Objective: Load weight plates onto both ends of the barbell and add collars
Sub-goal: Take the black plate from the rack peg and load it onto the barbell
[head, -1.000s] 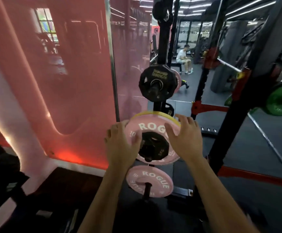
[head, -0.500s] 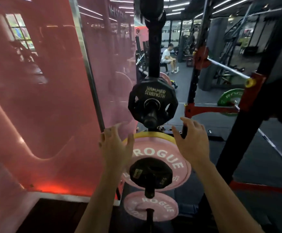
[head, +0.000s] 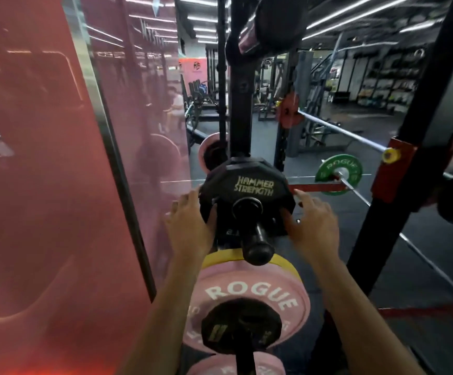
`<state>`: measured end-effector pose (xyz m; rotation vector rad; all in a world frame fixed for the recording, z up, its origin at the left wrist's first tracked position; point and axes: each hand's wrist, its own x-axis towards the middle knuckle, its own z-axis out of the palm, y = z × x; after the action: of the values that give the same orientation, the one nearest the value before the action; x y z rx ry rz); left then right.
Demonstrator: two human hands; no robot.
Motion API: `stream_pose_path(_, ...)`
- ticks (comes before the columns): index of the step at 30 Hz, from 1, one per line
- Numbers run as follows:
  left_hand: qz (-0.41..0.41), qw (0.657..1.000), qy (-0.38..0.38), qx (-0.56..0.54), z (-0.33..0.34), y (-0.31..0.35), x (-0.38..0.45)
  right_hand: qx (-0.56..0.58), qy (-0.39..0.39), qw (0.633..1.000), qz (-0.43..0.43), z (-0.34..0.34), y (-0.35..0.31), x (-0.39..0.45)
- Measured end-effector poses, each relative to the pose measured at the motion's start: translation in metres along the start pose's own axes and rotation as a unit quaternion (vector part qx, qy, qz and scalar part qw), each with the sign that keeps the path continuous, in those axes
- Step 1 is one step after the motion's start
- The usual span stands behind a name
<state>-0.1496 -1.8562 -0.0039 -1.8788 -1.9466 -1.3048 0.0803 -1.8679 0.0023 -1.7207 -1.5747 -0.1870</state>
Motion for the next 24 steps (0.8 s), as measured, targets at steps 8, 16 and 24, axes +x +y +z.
stream_pose_path(8, 0.006, 0.999, 0.013, 0.040, -0.003, 0.001, -0.006, 0.001, 0.045, 0.998, -0.043, 0.000, -0.010, -0.004)
stream_pose_path(16, -0.020, 0.998, 0.063, -0.011, -0.029, 0.011, -0.054, 0.070, 0.039, 0.994, -0.078, -0.037, -0.008, -0.042)
stream_pose_path(24, -0.054, 0.995, 0.080, 0.001, -0.087, 0.026, -0.124, 0.141, 0.033, 0.982, -0.124, -0.086, 0.005, -0.104)
